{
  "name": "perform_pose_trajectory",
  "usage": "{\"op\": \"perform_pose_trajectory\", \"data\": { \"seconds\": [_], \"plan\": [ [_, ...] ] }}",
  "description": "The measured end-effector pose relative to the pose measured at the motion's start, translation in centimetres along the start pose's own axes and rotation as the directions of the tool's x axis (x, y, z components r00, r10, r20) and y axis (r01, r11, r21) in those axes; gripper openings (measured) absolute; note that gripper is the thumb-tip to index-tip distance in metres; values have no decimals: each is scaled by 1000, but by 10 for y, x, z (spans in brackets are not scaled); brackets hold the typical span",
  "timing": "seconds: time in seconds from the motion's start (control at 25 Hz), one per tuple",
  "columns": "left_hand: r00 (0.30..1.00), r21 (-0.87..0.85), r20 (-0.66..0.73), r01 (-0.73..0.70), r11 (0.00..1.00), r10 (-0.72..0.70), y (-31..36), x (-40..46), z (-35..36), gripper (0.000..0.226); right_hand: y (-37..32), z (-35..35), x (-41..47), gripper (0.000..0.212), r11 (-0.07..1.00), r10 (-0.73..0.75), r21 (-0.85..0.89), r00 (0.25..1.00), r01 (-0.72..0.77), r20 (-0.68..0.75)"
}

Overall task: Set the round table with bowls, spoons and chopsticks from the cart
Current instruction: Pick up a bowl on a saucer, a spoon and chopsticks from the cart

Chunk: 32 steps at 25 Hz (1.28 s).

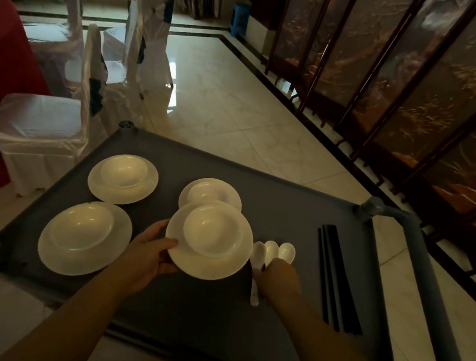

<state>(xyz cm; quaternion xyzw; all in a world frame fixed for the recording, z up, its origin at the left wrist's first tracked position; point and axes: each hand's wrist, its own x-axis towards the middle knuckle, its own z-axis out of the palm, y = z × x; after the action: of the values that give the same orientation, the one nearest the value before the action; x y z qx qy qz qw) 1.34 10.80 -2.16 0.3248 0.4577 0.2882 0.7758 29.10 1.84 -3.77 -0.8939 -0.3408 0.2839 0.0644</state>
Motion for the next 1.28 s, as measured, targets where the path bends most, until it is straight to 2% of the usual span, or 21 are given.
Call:
{"op": "perform_pose_trajectory", "data": {
  "seconds": [0.2, 0.4, 0.64, 0.88, 1.0, 1.16, 1.28],
  "plan": [
    [1000, 8, -16, -19, 1000, 19, -1, -9, -9, 41, 8, 10, 1, 28, 998, 60, -18, 995, -62, -80],
    [999, 15, -15, -31, 999, 31, -4, -19, -9, 40, 12, 11, 3, 23, 998, 66, 19, 996, -65, -57],
    [1000, 30, -2, -23, 999, 23, -6, -17, -6, 42, 19, -4, -1, 40, 976, 92, 204, 995, -81, -42],
    [999, 56, 40, -15, 998, 12, -7, 2, 22, 39, 46, -50, 5, 17, 939, 120, 331, 990, -87, -80],
    [995, 55, 103, -8, 998, 2, -7, 12, 45, 44, 65, -72, 9, 18, 975, 127, 194, 990, -111, -68],
    [988, 75, 157, -9, 997, -3, -11, 20, 75, 47, 96, -80, 11, 26, 996, 69, 61, 986, -60, -155],
    [983, 95, 184, -27, 995, 9, -13, 21, 94, 54, 119, -76, 9, 25, 989, 127, 100, 976, -111, -175]
  ]
}}
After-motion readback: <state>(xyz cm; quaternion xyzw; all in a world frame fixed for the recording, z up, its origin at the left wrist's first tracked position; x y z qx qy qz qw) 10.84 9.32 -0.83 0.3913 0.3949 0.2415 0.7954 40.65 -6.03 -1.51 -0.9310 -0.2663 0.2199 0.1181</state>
